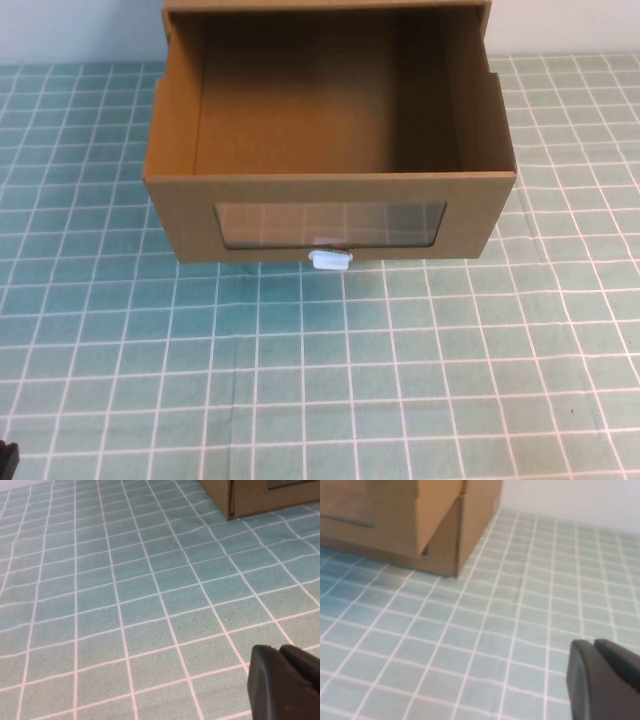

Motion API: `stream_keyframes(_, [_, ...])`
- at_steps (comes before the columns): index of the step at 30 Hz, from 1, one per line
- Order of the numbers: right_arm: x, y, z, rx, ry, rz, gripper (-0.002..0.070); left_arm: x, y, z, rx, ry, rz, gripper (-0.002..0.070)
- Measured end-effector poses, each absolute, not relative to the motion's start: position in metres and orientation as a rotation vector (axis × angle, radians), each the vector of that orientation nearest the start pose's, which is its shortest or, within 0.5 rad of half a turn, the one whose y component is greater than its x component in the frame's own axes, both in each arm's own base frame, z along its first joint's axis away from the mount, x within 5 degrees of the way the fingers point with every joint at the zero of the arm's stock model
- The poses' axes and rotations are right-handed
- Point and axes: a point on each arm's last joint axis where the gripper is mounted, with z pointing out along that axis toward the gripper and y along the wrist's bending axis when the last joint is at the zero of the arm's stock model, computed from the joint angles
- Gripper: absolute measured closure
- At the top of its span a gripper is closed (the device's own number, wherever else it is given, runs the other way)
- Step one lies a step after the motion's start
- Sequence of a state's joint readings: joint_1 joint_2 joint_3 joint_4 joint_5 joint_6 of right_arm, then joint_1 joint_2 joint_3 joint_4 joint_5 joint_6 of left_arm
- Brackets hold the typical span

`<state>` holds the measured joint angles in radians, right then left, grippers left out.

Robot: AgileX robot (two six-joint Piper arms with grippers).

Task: Open the shoe box
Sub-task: 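Pull the top drawer of the cardboard box fully open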

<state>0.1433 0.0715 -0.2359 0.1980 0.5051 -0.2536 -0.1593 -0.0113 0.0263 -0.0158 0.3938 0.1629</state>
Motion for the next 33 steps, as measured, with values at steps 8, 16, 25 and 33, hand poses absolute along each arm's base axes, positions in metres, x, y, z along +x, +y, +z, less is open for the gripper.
stream_keyframes(8, [0.051, 0.012, 0.197, -0.235, 1.755, 0.098, 0.0689, 0.051, -0.009, 0.170, 0.294, 1.869, -0.013, 0.0680])
stream_keyframes(16, [0.052, 0.017, 0.176, -0.155, 1.825, 0.228, 0.0689, 0.051, -0.009, 0.170, 0.294, 1.869, -0.013, 0.0680])
stream_keyframes(25, [0.051, 0.018, 0.175, -0.144, 1.843, 0.252, 0.0689, 0.051, -0.009, 0.170, 0.294, 1.869, -0.013, 0.0680])
stream_keyframes(33, [0.051, 0.018, 0.175, -0.144, 1.842, 0.252, 0.0689, 0.051, -0.009, 0.170, 0.294, 1.869, -0.013, 0.0680])
